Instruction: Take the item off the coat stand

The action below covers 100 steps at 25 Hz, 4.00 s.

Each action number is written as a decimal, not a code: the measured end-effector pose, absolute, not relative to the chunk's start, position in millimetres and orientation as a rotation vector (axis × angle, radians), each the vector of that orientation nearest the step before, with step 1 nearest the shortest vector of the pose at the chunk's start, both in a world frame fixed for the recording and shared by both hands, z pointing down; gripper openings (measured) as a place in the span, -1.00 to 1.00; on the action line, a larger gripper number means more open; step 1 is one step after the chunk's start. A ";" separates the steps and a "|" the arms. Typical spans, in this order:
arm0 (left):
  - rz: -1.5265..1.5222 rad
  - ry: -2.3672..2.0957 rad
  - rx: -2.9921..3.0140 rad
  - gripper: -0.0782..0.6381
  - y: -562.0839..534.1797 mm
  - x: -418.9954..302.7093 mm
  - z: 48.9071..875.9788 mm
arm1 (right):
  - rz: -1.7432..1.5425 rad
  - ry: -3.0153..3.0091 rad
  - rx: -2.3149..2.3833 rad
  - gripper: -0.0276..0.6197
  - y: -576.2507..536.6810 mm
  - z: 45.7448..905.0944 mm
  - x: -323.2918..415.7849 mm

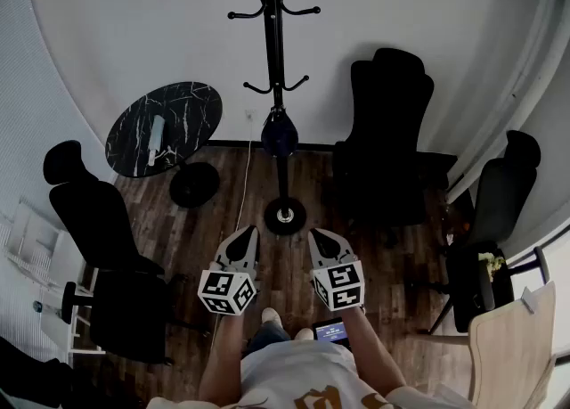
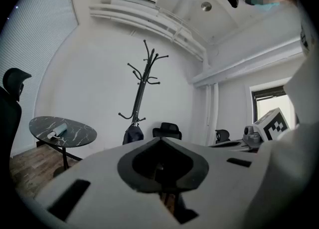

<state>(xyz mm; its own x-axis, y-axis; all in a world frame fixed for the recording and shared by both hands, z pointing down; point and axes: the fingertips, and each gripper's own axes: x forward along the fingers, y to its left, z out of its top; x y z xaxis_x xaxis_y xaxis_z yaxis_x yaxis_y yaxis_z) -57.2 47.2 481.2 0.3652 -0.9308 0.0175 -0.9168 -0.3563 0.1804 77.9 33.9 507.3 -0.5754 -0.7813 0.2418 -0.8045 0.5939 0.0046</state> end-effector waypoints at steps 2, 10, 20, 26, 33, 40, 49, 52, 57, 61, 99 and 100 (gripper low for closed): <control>-0.134 -1.677 2.457 -0.73 46.9 -55.2 480.6 | 0.157 -2.606 1.307 -0.88 35.1 507.6 80.3; -0.124 -1.667 2.451 -0.73 49.7 -52.2 483.1 | 0.185 -2.630 1.294 -0.88 38.3 506.8 83.7; -0.196 -1.657 2.385 -0.73 55.5 -57.1 479.0 | 0.248 -2.716 1.239 -0.88 43.8 499.0 78.9; -0.216 -1.666 2.349 -0.73 41.1 -68.7 484.8 | 0.283 -2.725 1.204 -0.88 24.6 505.0 68.6; -0.165 -1.676 2.372 -0.73 -12.0 -73.1 492.4 | 0.211 -2.707 1.197 -0.88 -19.6 508.9 60.9; -0.144 -1.643 2.401 -0.73 -93.6 -75.8 496.7 | 0.212 -2.664 1.228 -0.88 -97.6 507.3 60.3; -0.057 -1.586 2.439 -0.73 -190.0 -91.5 506.0 | 0.283 -2.638 1.301 -0.88 -183.8 510.2 44.0; -0.043 -1.579 2.435 -0.73 -213.4 -103.6 512.1 | 0.288 -2.615 1.319 -0.88 -204.5 517.1 35.2; -0.008 -1.526 2.445 -0.73 -241.6 -117.4 529.8 | 0.308 -2.561 1.393 -0.88 -233.3 530.7 25.2; -0.019 -1.503 2.447 -0.73 -254.7 -127.2 538.0 | 0.322 -2.531 1.432 -0.88 -244.0 536.1 15.6; 0.246 -1.428 2.514 -0.63 -316.6 -111.3 584.8 | 0.312 -2.392 1.426 -0.65 -314.8 581.3 17.8; 0.249 -1.429 2.511 -0.56 -320.2 -111.1 586.9 | 0.311 -2.388 1.425 -0.62 -318.4 582.7 18.4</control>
